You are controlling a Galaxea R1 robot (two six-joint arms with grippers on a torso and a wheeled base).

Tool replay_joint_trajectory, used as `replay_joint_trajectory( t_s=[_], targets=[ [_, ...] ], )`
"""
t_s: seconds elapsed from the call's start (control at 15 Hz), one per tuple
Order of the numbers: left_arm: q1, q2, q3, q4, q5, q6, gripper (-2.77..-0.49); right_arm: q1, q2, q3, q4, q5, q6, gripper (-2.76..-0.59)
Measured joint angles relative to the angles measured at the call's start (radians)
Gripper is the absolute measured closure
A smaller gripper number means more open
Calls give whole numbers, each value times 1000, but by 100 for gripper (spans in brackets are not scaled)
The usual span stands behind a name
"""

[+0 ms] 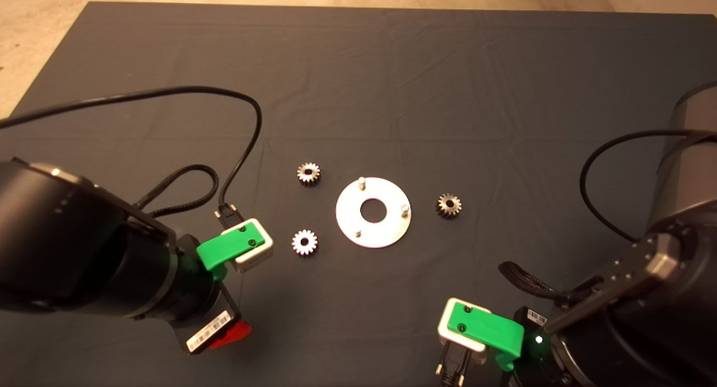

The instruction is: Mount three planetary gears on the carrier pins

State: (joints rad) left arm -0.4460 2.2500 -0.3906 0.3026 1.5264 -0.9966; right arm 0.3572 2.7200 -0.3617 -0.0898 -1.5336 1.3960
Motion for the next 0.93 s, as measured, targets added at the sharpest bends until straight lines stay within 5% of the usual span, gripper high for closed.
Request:
replay_joint_trajectory(
  t_s=[0.4,0.93],
  targets=[
    [3,4,-6,0,0,8,-217,0,0,0,0,0,0,-233],
    [31,68,-133,21,0,108,-217,-15,-2,0,0,0,0,-233]
  ],
)
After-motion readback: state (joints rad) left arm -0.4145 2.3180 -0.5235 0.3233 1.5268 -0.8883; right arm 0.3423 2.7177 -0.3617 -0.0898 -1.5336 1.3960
